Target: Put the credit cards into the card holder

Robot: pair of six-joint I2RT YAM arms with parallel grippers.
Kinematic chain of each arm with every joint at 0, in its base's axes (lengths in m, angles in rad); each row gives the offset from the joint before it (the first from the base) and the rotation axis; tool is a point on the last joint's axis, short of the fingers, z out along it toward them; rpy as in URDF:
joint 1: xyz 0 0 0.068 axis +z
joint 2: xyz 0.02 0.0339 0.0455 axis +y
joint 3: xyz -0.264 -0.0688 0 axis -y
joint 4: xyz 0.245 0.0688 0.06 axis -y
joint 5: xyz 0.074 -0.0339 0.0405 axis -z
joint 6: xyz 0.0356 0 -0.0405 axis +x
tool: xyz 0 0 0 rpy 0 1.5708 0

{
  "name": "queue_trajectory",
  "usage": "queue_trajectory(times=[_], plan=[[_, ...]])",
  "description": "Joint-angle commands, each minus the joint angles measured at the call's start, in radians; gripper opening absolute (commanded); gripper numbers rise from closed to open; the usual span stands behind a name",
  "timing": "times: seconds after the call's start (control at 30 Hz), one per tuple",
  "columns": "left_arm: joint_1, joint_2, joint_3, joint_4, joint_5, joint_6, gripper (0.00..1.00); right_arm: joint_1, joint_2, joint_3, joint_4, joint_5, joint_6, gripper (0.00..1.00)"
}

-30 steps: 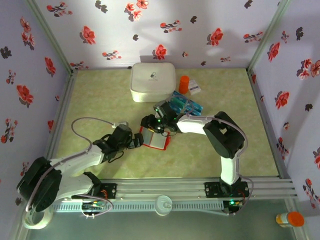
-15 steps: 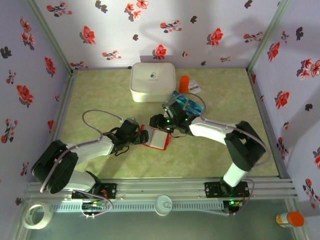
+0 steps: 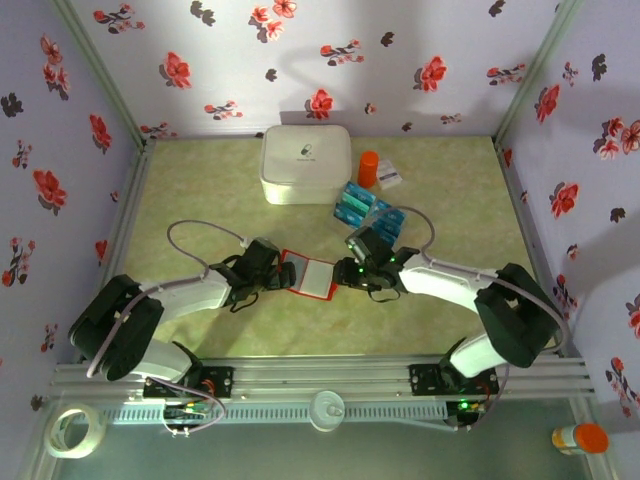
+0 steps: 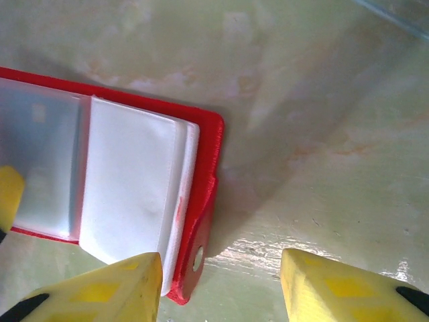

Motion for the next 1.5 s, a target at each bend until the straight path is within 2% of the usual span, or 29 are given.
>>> queue_trajectory(times=[0.0,0.23,0.27,0.43,0.63,0.87,1.03,1.1,1.3,1.47], plan=[[0.011,0.017,0.005,-0.019,-0.031,0.022,1.0,0.007,0.021,0.0,0.047,0.007,-0.009,0.5],[0.01,0.019,0.007,-0.022,-0.025,0.023,1.0,0.006,0.058,0.001,0.07,-0.009,-0.036,0.42],[0.01,0.019,0.006,-0.024,-0.024,0.024,1.0,0.004,0.058,0.0,0.073,-0.013,-0.052,0.39],[0.01,0.009,0.008,-0.025,-0.005,0.02,1.0,-0.021,0.041,0.015,-0.001,0.001,-0.137,0.1],[0.008,0.012,0.002,-0.012,0.032,0.009,1.0,-0.056,0.005,0.015,-0.05,-0.013,-0.186,0.01],[-0.001,0.033,-0.015,0.015,0.054,-0.006,1.0,-0.062,0.003,0.009,-0.043,-0.037,-0.179,0.03],[-0.003,0.05,-0.026,0.029,0.054,-0.008,1.0,-0.062,-0.011,0.019,-0.058,-0.04,-0.175,0.27],[-0.003,0.056,-0.027,0.033,0.054,-0.007,1.0,-0.063,-0.028,0.033,-0.08,-0.033,-0.179,0.32],[-0.003,0.065,-0.034,0.042,0.052,-0.008,1.0,-0.066,-0.074,0.099,-0.133,-0.032,-0.182,0.33],[-0.003,0.064,-0.043,0.049,0.053,-0.012,1.0,-0.061,-0.05,0.12,-0.059,-0.107,-0.135,0.24]])
